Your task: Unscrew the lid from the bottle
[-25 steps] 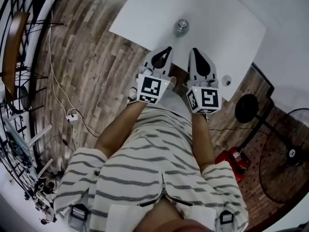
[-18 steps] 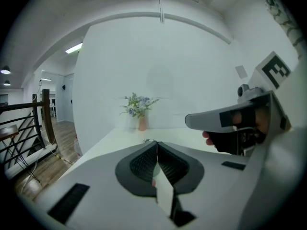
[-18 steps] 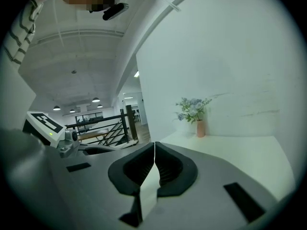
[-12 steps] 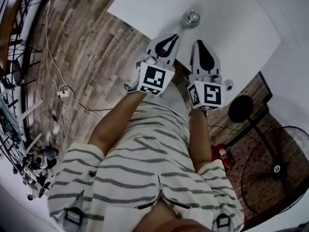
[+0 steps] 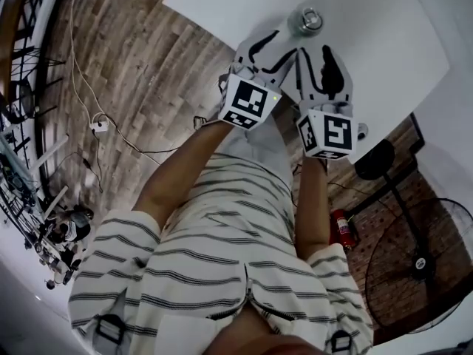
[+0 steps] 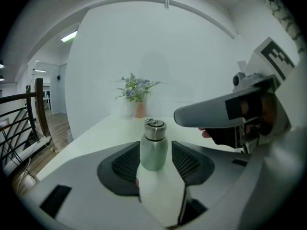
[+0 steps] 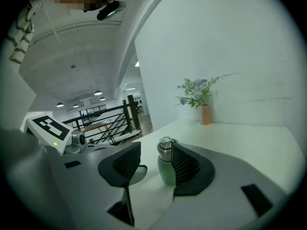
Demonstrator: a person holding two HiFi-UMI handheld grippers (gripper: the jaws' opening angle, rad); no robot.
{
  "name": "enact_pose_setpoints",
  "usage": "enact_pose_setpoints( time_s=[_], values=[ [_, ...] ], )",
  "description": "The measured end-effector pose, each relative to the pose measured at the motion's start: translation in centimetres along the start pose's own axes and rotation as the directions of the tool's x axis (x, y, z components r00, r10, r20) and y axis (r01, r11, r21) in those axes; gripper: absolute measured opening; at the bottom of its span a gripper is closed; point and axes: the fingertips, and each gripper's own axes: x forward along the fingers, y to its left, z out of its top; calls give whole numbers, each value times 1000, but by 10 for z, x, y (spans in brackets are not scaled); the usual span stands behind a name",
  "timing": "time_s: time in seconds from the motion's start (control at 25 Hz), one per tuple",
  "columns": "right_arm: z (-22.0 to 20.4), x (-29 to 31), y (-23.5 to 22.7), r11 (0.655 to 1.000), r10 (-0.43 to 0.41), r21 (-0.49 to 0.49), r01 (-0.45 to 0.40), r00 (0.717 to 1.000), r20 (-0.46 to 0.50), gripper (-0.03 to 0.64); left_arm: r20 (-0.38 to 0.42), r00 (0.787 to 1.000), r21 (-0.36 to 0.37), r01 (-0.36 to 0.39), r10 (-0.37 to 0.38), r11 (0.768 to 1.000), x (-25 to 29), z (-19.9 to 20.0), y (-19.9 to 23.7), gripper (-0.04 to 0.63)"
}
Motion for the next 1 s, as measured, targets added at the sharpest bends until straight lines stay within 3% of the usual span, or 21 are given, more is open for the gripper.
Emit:
enact_pose_setpoints(
  time_s=[0.52, 1.0],
  values=[
    [-16, 40, -25, 999, -18, -46, 14, 997, -80, 326, -7, 998, 49, 58, -58, 997, 52, -11, 2, 333],
    [-14, 68, -27, 997, -10, -76, 3, 996, -94, 353, 29, 993, 72, 115, -118, 991, 75, -6, 7, 356]
  ],
)
